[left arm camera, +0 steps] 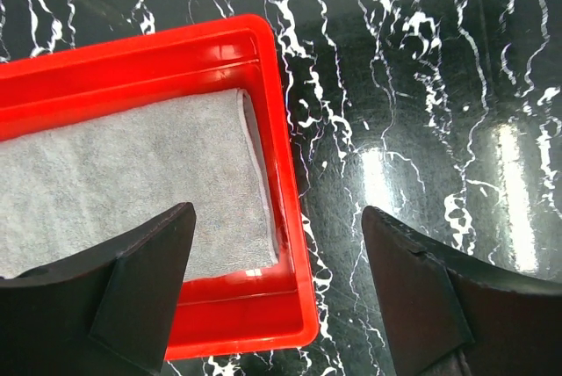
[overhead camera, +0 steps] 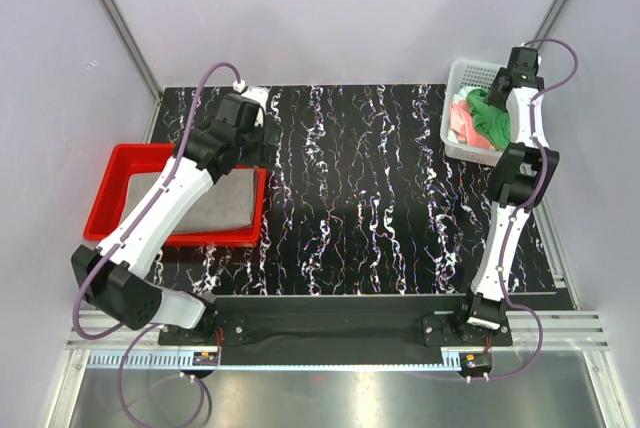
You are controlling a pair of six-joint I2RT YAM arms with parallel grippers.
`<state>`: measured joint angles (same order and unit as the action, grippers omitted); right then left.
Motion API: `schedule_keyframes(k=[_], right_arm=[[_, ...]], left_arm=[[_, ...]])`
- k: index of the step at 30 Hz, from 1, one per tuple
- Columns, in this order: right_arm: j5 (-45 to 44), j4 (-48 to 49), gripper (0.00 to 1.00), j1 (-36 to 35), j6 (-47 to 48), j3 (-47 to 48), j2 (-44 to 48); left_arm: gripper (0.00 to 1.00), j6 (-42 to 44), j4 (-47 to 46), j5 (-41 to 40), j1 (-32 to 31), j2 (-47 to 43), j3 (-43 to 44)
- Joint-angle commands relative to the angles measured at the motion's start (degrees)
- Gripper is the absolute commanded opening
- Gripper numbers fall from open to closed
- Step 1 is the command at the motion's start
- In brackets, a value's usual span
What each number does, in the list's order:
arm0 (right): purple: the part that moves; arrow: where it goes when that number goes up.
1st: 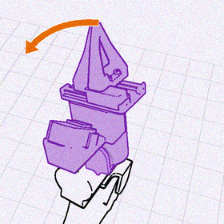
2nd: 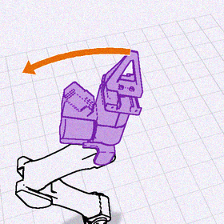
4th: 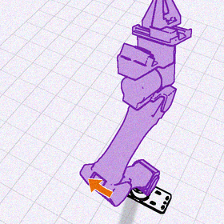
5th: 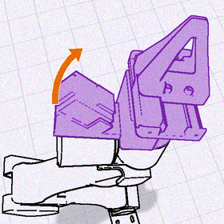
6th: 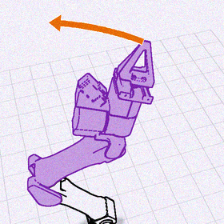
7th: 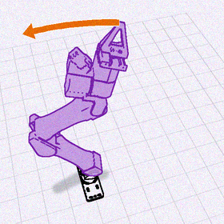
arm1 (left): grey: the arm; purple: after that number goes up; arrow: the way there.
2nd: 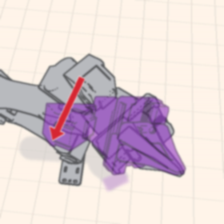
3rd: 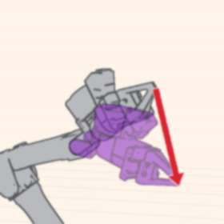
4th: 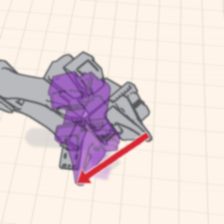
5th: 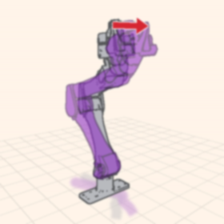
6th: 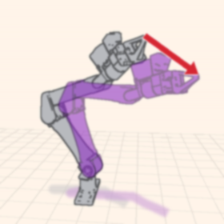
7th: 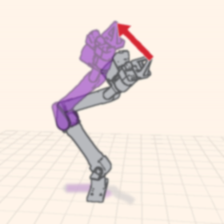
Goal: Fold and stack the towels
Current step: Grab crumpled towel
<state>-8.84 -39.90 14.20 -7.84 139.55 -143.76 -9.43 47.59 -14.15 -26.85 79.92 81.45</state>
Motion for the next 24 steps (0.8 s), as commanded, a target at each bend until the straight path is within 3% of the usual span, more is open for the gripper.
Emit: schedule_keyframes(k=[1,5,10,14,20,24], right_arm=[[0.66,1.23,0.54,1.53,-1.83,3.19,-0.46],[1.63,1.67,0.36,1.89,-1.92,2.84,-1.78],[7.25,2.45,0.28,3.73,-4.91,3.1,-1.78],[8.75,2.72,0.0,4.17,-4.21,4.33,-1.17],[14.02,1.06,0.0,4.09,-3.41,7.05,7.25],[23.32,-0.18,0.0,2.86,-5.87,5.83,17.44]], left_arm=[[0.81,0.64,-1.1,-0.09,0.13,-3.98,4.24],[0.81,0.29,-2.5,0.35,0.22,-5.91,3.81],[0.81,0.47,-2.24,2.54,0.13,-7.76,3.36],[0.81,-0.06,-3.73,4.4,0.13,-8.73,4.07],[0.81,0.29,-4.97,3.96,0.22,-9.7,3.18],[0.82,-0.5,-4.86,3.96,0.22,-11.7,4.34]])
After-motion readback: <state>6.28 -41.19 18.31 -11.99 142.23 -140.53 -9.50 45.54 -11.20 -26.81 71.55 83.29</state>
